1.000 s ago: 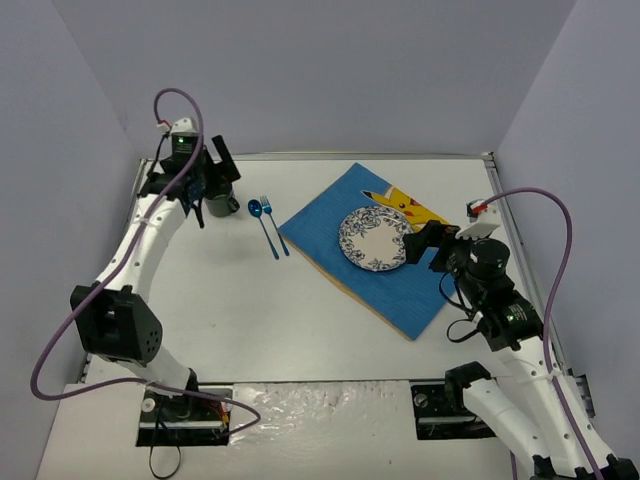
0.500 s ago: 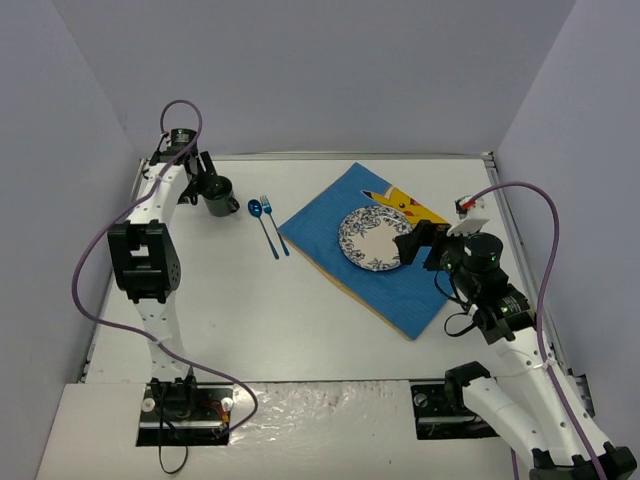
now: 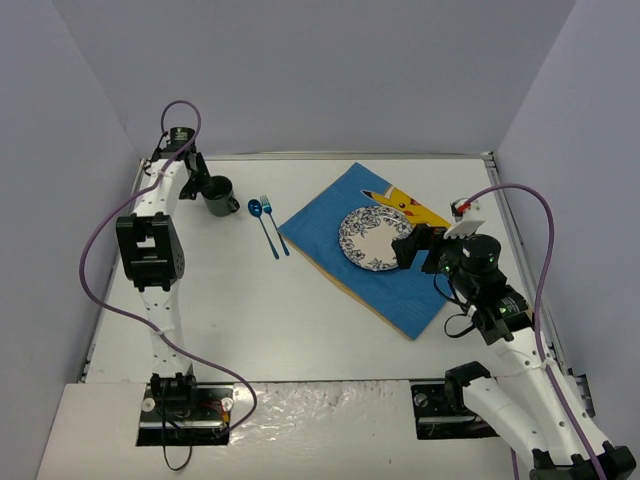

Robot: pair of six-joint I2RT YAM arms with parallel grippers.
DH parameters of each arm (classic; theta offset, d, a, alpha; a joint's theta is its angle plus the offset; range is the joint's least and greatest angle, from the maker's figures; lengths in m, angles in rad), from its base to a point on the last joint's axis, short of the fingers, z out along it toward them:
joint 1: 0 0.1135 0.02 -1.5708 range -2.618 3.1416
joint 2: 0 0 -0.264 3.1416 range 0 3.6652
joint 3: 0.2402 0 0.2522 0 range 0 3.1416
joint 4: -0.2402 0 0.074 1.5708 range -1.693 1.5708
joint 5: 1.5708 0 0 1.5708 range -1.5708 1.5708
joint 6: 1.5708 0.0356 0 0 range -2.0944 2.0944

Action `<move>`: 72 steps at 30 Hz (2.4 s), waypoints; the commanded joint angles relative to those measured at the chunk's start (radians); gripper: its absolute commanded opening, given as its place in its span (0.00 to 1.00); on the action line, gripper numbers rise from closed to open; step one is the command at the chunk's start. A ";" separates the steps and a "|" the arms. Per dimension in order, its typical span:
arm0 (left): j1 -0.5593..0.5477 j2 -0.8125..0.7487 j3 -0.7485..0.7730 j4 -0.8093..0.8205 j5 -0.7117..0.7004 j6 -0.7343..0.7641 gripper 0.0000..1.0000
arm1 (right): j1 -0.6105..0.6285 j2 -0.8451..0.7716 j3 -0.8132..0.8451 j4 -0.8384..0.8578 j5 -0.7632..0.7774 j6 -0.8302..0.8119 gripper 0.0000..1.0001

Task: Set the dinner table for one person

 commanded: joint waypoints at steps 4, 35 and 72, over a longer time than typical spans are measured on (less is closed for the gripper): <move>0.000 0.009 0.098 -0.011 0.018 0.024 0.38 | 0.000 -0.006 0.009 0.075 -0.027 -0.013 1.00; -0.304 -0.395 -0.115 -0.127 -0.151 -0.046 0.00 | 0.355 0.422 0.202 0.214 0.045 -0.165 0.96; -0.778 -0.685 -0.500 0.115 -0.372 -0.156 0.00 | 0.434 0.771 0.449 0.243 0.276 0.108 0.30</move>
